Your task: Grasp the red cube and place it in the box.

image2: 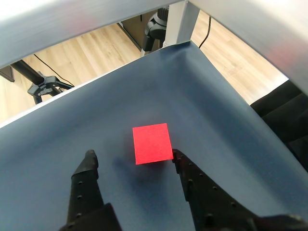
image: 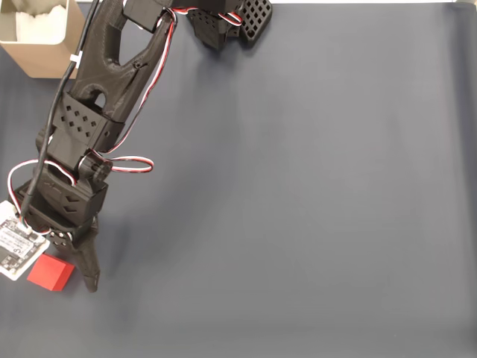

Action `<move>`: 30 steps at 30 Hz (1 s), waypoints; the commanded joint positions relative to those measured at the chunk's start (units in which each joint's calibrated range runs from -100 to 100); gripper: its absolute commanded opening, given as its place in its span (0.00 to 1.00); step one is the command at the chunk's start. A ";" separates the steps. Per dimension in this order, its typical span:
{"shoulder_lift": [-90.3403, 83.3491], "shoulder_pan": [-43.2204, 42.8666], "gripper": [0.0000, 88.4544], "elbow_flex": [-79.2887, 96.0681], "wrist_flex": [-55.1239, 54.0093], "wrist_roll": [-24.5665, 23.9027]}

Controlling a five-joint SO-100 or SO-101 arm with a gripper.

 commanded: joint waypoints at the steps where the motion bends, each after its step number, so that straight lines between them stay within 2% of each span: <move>1: -5.14 -0.88 0.40 -0.76 -0.72 -0.54; 30: 1.01 0.04 0.40 -6.69 -3.26 -0.59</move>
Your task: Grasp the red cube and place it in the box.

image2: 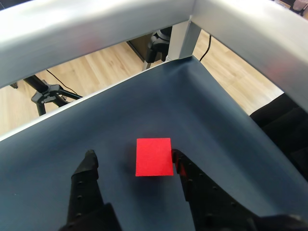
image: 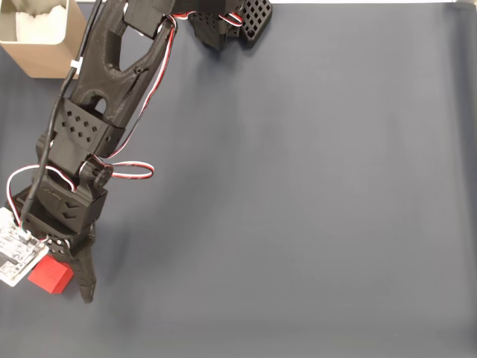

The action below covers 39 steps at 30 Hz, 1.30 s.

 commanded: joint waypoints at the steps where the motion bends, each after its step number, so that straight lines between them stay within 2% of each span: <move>1: -0.99 0.48 0.40 -3.16 -1.11 -0.54; 16: -0.47 1.05 0.27 -2.98 -1.11 0.73; 32: -2.37 0.77 0.03 -2.89 0.36 1.90; 39: -6.36 0.13 0.00 -0.61 2.74 2.05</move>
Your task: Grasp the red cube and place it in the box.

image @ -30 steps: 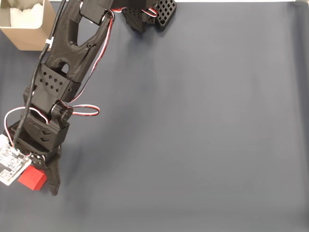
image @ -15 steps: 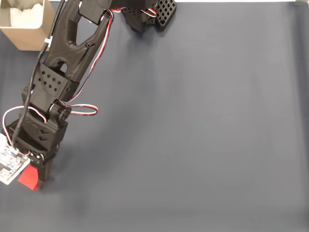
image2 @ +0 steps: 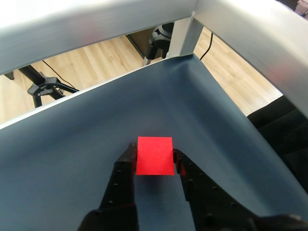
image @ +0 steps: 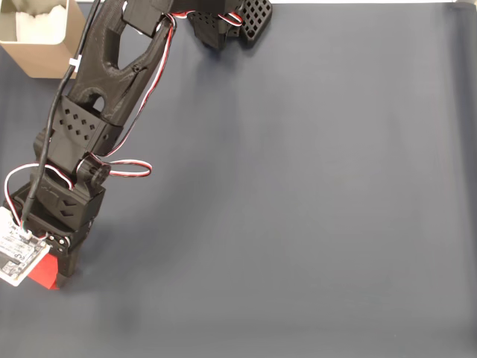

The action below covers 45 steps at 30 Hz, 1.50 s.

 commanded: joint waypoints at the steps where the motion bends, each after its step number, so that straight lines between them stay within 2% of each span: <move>1: -6.53 -0.46 0.00 -0.61 1.81 0.15; 12: -18.58 0.67 0.00 -1.25 18.78 -0.98; 22: -31.57 5.43 0.00 -1.52 33.94 -3.27; 45: -64.94 20.63 0.00 33.43 28.94 -2.49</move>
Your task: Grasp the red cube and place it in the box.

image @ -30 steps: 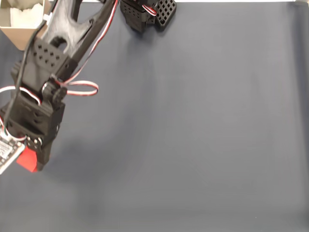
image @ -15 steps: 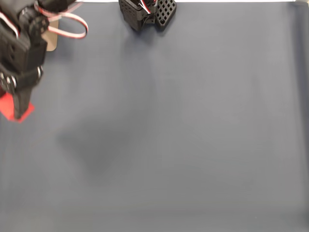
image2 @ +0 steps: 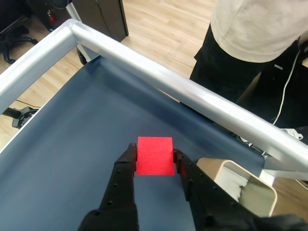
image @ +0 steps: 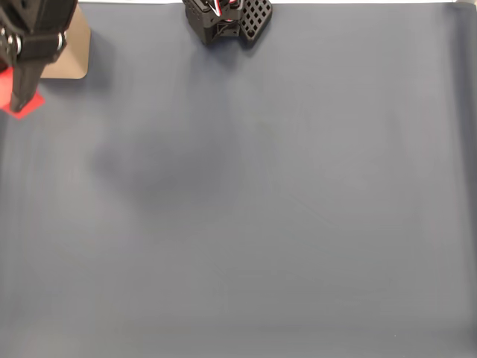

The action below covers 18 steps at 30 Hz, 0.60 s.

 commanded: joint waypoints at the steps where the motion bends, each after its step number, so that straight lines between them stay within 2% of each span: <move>1: -5.45 2.36 0.00 1.79 -2.17 0.59; 18: -9.52 11.23 0.00 11.19 -8.89 0.34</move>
